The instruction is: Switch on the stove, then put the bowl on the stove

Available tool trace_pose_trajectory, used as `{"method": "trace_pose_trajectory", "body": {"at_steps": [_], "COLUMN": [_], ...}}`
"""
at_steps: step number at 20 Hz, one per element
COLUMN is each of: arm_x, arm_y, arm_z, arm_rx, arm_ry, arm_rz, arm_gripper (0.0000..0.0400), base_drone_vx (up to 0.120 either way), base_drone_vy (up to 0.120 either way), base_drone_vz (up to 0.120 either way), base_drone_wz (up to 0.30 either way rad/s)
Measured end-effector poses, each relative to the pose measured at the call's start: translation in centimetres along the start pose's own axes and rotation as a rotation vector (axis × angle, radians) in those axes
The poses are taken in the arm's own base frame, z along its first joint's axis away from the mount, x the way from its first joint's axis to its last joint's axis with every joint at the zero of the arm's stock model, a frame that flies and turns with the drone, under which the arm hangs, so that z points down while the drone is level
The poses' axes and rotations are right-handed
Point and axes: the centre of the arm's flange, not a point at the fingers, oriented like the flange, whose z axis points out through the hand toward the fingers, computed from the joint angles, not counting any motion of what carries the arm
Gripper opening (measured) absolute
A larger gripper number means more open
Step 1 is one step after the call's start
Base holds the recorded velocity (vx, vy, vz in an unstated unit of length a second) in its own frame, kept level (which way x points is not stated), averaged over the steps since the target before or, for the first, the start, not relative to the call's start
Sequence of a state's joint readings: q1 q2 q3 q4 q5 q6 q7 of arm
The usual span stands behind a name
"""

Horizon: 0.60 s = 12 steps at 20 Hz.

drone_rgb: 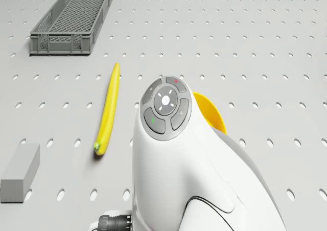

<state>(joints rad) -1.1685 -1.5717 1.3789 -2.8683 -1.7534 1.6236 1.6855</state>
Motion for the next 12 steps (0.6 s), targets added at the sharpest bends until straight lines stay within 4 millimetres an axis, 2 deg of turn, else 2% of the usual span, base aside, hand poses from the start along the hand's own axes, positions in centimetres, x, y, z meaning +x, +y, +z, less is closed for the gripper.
{"method": "trace_pose_trajectory", "body": {"at_steps": [12], "arm_x": [0.0], "arm_y": [0.0], "arm_z": [0.0], "arm_rx": [0.0], "arm_ry": [0.0], "arm_rz": [0.0], "arm_gripper": [0.04], "base_drone_vx": [0.12], "base_drone_vy": [0.0], "base_drone_vz": [0.0], "base_drone_wz": [0.0]}}
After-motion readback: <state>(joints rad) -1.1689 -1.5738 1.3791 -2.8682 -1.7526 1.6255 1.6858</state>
